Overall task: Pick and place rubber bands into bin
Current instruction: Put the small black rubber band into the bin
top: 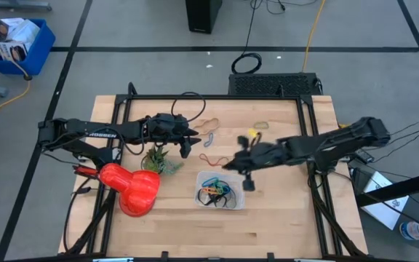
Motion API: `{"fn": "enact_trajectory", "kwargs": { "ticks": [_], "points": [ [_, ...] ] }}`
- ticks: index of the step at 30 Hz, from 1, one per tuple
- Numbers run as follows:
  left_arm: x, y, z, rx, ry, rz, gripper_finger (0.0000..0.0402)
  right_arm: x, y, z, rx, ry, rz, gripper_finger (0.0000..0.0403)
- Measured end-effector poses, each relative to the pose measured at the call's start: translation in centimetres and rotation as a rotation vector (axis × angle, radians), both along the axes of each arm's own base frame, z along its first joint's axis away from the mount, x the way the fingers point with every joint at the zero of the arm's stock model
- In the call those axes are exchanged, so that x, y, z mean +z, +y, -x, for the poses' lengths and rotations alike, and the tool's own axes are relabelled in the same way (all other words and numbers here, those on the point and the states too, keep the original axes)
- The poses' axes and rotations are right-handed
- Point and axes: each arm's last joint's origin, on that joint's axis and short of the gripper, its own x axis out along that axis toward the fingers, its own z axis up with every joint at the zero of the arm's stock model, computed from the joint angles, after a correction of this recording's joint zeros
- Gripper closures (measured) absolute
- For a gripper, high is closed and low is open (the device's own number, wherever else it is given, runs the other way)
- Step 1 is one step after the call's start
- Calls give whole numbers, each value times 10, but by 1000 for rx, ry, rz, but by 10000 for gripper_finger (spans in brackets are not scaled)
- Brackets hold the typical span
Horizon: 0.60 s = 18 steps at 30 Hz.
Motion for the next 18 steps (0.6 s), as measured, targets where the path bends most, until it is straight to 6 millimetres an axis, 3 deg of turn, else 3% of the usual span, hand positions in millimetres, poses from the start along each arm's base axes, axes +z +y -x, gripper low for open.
{"fn": "enact_trajectory", "kwargs": {
  "ticks": [8,18],
  "points": [
    [-2,0,1,-9,21,-13,233,-58,14,-36,42,174,-50,403],
    [-3,0,1,-12,35,-17,233,-116,27,-53,42,355,-66,403]
  ]
}}
